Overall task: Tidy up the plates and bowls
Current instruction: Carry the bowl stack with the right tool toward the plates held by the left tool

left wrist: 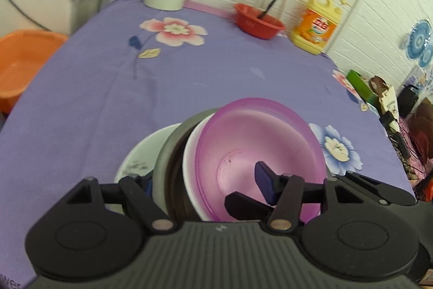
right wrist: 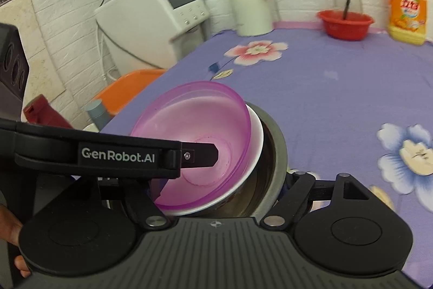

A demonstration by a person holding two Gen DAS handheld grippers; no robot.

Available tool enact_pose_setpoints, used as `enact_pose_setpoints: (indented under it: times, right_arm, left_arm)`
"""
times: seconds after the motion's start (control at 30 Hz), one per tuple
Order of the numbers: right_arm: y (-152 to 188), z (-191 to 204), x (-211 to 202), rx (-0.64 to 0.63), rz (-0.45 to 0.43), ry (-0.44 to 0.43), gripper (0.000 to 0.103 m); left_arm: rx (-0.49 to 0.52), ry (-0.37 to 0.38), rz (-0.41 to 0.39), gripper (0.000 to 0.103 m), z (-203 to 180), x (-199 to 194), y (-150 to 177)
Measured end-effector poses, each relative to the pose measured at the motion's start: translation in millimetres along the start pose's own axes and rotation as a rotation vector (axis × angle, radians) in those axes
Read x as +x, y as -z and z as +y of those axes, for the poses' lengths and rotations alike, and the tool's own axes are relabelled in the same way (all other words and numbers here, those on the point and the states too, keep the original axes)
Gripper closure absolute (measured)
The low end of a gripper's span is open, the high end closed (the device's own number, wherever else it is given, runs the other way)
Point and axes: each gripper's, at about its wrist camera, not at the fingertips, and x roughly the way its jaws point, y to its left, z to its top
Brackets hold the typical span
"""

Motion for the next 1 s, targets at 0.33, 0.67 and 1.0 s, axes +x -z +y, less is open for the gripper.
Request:
enact_pose_setpoints:
  times: [0.33, 0.67, 1.0]
  right_arm:
    - [2.6, 16.3, 15.8, -0.079, 0.036, 0.068, 0.0]
    - [5.1, 15.5, 23.5, -0.092, -0.005, 0.088, 0.0]
    - [2.0, 20.8, 28.8, -0.103, -0.02, 0.081, 0.0]
  left_arm:
    - [0.071, -0.023, -0.076, 0.03, 11.3, -0.4, 3.6]
    - [0.059, -0.081, -0.117, 0.03, 20.6, -1.2, -2.2]
    - [0.028, -0.099, -0.141, 0.03, 23.9, -1.5, -9.6]
